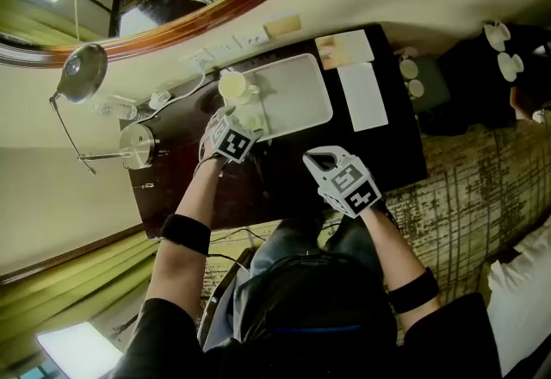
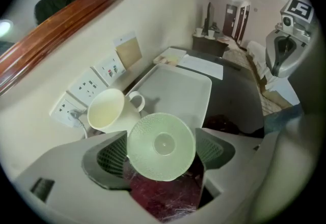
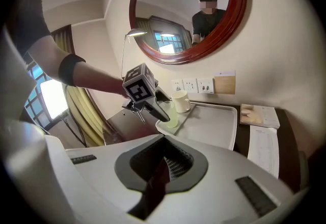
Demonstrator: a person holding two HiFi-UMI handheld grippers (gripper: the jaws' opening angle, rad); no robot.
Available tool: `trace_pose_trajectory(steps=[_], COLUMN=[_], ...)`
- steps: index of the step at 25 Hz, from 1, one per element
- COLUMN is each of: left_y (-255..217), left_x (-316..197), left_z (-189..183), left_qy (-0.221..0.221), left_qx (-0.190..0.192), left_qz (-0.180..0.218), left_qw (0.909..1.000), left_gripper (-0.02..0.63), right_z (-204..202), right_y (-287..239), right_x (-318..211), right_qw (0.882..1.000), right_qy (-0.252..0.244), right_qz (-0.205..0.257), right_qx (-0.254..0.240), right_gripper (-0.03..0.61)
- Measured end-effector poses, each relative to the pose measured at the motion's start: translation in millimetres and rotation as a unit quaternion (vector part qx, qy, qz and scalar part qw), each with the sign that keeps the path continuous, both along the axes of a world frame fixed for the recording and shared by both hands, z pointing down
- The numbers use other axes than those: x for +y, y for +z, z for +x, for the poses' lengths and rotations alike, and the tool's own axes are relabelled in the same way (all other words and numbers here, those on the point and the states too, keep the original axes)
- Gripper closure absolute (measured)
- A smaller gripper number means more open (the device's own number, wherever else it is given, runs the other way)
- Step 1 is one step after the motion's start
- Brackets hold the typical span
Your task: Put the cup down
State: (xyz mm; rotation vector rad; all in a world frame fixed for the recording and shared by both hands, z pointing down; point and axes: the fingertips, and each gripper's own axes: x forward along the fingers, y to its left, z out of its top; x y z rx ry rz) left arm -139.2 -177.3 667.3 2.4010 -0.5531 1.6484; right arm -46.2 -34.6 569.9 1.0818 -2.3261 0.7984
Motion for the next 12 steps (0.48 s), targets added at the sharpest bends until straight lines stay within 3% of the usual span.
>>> trace_pose_trajectory(steps=[1,12], left_y=[-1.0,-29.1], left_x=[-0.7,11.1], left_z=[0.1,8.8], left_qy=[-0.003,0.004], left_qx=[0.003,0.019], left_qz=[0.003,0.006], left_qw=[1.0000,0.9998], left_gripper=[0.232,0.236], right_z=[0.9,-2.5], right_y=[-0.5,-6.8], right_x=[1.3,3.2], right_qw=[1.000,1.000], right_qy=[0.001,-0.010], right_qz=[0.000,0.005], right_qx=[0.000,-0.004], right_gripper=[0.578,0.578])
